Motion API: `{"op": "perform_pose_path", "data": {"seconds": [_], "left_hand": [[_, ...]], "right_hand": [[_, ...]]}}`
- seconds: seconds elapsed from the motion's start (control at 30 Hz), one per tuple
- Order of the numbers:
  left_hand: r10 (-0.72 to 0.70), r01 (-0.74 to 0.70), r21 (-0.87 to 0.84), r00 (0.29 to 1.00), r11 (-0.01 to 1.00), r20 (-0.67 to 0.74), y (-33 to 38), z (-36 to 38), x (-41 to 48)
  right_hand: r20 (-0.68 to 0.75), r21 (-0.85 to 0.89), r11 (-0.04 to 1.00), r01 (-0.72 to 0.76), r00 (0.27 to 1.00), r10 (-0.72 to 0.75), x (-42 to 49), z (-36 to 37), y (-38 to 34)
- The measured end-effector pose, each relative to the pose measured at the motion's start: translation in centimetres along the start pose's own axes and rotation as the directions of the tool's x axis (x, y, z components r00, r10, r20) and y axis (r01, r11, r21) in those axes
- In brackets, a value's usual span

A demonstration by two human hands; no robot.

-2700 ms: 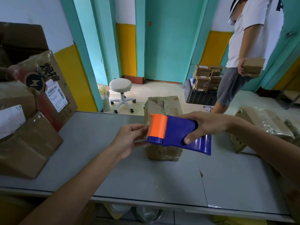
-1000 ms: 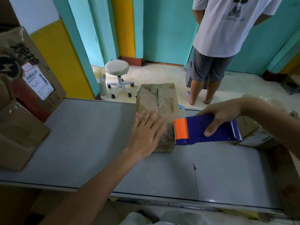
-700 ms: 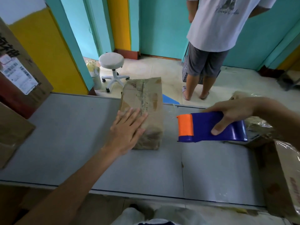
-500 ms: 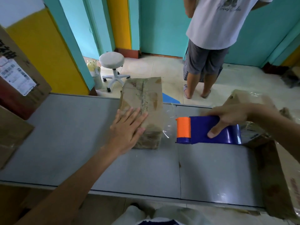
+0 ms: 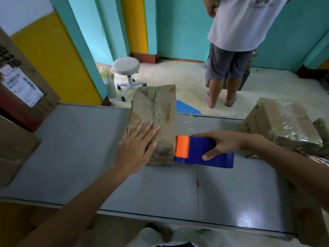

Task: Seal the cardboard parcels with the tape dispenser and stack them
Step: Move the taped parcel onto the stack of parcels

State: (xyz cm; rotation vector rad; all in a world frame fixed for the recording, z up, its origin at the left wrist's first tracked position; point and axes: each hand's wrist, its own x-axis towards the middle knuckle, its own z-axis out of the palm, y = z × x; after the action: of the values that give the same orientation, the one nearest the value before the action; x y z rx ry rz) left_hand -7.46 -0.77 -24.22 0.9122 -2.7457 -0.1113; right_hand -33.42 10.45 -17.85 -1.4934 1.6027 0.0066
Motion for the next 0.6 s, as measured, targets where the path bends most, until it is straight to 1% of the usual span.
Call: {"op": "perform_pose_path", "data": {"seconds": [0.07, 0.13, 0.2, 0.27, 0.3, 0.33, 0.37, 0.4, 0.43, 0.47, 0.5, 0.53, 0.57, 0.6], "left_hand": [[-0.008, 0.008, 0.002, 1.0, 1.0, 0.009, -0.2, 0.0, 0.2], [-0.017, 0.017, 0.0, 0.999, 1.0, 0.039, -0.3, -0.1, 0.7], [-0.023, 0.024, -0.01, 0.997, 1.0, 0.071, -0.1, -0.6, 1.0], [-0.006, 0.008, -0.029, 0.996, 1.0, 0.09, -0.1, -0.7, 1.0], [0.008, -0.004, -0.056, 0.997, 0.998, 0.078, -0.2, -0.5, 0.8], [0.019, -0.012, -0.12, 0.998, 0.993, 0.055, -0.3, -0.5, 0.7], [0.01, 0.002, -0.247, 0.999, 0.969, 0.047, -0.4, -0.7, 0.7], [-0.031, 0.041, -0.427, 0.999, 0.903, 0.03, -0.5, -1.3, 0.8], [-0.112, 0.099, -0.606, 0.994, 0.789, 0.016, -0.7, -2.1, 1.0], [-0.204, 0.137, -0.735, 0.979, 0.664, -0.001, -1.0, -2.9, 1.3], [-0.279, 0.15, -0.783, 0.96, 0.604, -0.031, -1.6, -3.2, 1.5], [-0.307, 0.141, -0.768, 0.949, 0.625, -0.075, -2.0, -3.5, 1.5], [-0.284, 0.109, -0.717, 0.95, 0.688, -0.128, -2.6, -3.5, 1.2], [-0.207, 0.05, -0.647, 0.964, 0.761, -0.169, -3.1, -3.3, 0.7]], "right_hand": [[-0.099, -0.208, 0.978, 0.01, 0.995, -0.032, -0.1, 0.2, -0.2], [-0.154, -0.316, 0.948, -0.033, 0.988, -0.017, -0.1, 0.3, -0.1], [-0.211, -0.393, 0.912, -0.117, 0.977, 0.035, 0.3, 0.4, 0.0], [-0.309, -0.446, 0.855, -0.264, 0.942, 0.13, 0.5, 0.8, 0.7], [-0.36, -0.427, 0.843, -0.326, 0.917, 0.172, 0.6, 1.1, 1.4], [-0.413, -0.331, 0.874, -0.355, 0.888, 0.204, 0.5, 1.1, 1.9], [-0.465, -0.167, 0.928, -0.333, 0.856, 0.223, 0.5, 1.0, 2.2], [-0.528, -0.015, 0.965, -0.263, 0.822, 0.216, 0.6, 0.9, 2.1], [-0.595, 0.084, 0.98, -0.182, 0.779, 0.196, 0.8, 0.8, 1.7], [-0.669, 0.131, 0.984, -0.122, 0.722, 0.178, 1.1, 0.8, 0.9], [-0.738, 0.149, 0.986, -0.07, 0.656, 0.158, 1.6, 0.9, 0.2], [-0.795, 0.168, 0.985, -0.028, 0.587, 0.152, 2.1, 1.4, -0.7], [-0.835, 0.202, 0.979, 0.015, 0.525, 0.164, 2.7, 1.9, -1.4], [-0.858, 0.246, 0.967, 0.061, 0.478, 0.188, 3.2, 2.7, -2.1]]}}
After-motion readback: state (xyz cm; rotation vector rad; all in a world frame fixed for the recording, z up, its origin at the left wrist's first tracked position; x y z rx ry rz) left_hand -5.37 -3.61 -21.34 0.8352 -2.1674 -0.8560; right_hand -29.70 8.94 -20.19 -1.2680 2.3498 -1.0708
